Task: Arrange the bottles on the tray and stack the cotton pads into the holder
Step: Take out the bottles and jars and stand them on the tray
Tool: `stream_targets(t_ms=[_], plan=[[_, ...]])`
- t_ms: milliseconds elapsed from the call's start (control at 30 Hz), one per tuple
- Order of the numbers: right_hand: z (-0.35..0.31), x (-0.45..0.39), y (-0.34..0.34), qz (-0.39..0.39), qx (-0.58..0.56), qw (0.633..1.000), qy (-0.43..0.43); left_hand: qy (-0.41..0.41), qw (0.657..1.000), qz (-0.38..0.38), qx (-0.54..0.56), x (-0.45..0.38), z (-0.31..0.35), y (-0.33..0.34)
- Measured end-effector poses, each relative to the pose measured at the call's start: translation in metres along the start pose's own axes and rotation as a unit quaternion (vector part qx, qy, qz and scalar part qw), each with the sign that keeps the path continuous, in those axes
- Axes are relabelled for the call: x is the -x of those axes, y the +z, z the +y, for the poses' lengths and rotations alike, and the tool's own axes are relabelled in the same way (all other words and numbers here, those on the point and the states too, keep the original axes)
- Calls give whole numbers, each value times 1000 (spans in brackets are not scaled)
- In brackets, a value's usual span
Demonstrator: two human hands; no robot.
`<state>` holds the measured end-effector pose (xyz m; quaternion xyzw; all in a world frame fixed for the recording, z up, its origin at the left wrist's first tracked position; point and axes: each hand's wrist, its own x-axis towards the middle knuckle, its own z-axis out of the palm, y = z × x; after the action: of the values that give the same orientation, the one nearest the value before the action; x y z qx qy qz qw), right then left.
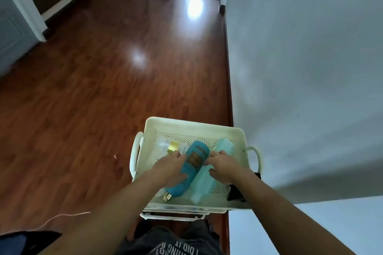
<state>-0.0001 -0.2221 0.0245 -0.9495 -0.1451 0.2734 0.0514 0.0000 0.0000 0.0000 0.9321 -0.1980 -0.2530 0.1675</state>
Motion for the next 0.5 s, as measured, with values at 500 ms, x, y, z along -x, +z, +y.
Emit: stream_targets(t_ms=[500], plan=[[11, 8, 65, 72, 244, 962, -95, 22, 999, -18, -22, 7, -6, 32]])
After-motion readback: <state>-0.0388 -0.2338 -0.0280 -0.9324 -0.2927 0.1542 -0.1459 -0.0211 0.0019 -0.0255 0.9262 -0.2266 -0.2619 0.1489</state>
